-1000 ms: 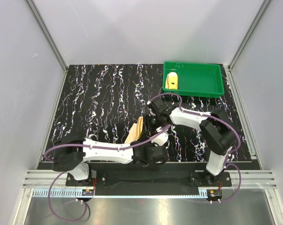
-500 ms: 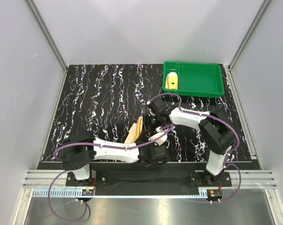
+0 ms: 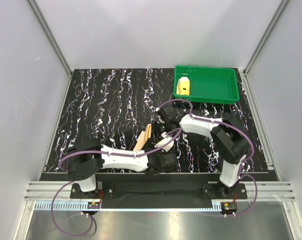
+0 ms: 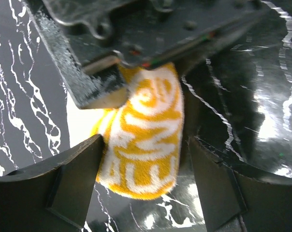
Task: Roll the towels
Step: Roll the towel
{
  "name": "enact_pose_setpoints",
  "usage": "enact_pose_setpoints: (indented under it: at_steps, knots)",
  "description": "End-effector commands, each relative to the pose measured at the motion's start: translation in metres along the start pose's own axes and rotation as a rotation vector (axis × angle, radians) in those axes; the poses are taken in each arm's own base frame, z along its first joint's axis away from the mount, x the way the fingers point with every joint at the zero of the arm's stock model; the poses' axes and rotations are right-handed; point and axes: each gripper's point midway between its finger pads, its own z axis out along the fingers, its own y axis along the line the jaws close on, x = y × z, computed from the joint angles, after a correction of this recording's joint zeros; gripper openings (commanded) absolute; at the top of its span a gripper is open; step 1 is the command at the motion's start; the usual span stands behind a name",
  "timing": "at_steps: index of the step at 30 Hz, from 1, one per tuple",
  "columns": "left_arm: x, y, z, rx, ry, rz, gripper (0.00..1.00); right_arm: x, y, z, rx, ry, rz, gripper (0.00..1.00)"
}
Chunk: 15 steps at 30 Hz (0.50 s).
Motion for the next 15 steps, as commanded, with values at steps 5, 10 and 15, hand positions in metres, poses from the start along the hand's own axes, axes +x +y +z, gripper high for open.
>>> enact_pose_setpoints:
  at_steps: [5, 10, 15]
  knots:
    - [0.052, 0.036, 0.023, -0.095, 0.193, 0.05, 0.73, 0.037, -0.056, 0.01, 0.225, 0.139, -0.036, 0.51]
    - [0.055, 0.031, 0.027, -0.074, 0.213, 0.065, 0.55, 0.035, -0.056, 0.006, 0.243, 0.14, -0.05, 0.54]
    - [0.056, 0.03, 0.027, -0.065, 0.216, 0.07, 0.41, 0.031, -0.053, 0.004, 0.244, 0.144, -0.058, 0.56]
